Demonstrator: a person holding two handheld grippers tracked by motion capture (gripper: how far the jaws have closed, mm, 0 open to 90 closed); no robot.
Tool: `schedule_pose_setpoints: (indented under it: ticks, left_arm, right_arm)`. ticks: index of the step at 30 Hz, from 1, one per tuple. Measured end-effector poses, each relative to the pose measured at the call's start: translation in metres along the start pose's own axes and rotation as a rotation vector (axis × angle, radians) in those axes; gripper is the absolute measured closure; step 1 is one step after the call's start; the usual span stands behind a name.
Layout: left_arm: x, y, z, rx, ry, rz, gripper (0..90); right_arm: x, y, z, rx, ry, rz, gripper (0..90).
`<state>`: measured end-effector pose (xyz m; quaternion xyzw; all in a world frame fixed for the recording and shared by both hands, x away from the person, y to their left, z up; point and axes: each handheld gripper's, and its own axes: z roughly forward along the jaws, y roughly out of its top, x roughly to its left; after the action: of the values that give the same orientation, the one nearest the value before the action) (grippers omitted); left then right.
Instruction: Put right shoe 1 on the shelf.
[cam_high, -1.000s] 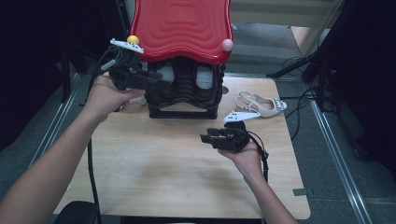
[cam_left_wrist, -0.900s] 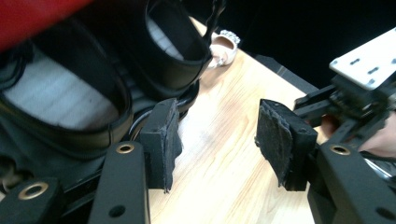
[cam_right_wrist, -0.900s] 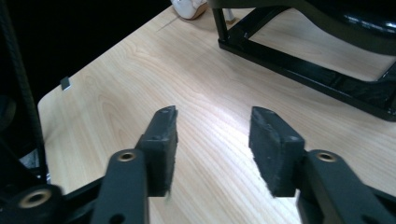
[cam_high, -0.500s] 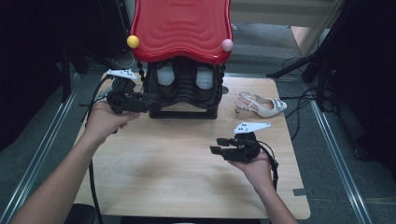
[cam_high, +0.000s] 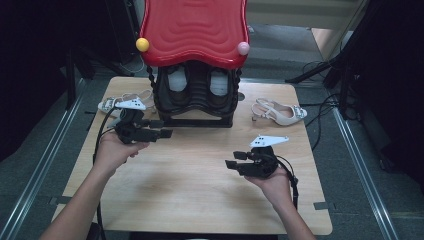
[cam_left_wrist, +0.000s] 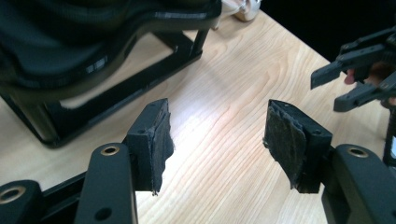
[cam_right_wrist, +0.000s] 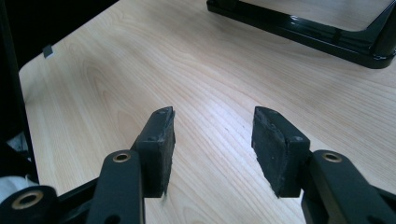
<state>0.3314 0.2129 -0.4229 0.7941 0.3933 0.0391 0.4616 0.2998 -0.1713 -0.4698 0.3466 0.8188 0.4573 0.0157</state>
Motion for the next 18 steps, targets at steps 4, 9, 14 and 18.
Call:
schedule_pose_setpoints:
  ticks: [4, 9, 14, 18]
  left_arm:
    - [0.001, -0.014, 0.005, 0.004, 0.001, -0.007, 41.5]
    - [0.007, -0.028, 0.010, 0.023, 0.035, 0.012, 43.1]
    - [0.015, -0.042, 0.013, 0.025, 0.014, -0.040, 45.4]
    - [0.017, -0.046, 0.015, 0.050, 0.022, -0.043, 46.9]
  right_arm:
    - [-0.001, -0.001, 0.003, 0.008, -0.023, -0.006, 50.7]
    - [-0.007, -0.001, 0.005, -0.013, -0.035, -0.003, 51.1]
    - [-0.011, 0.000, 0.004, -0.032, -0.034, 0.013, 50.8]
    - [-0.013, -0.004, 0.002, -0.025, -0.046, 0.019, 50.9]
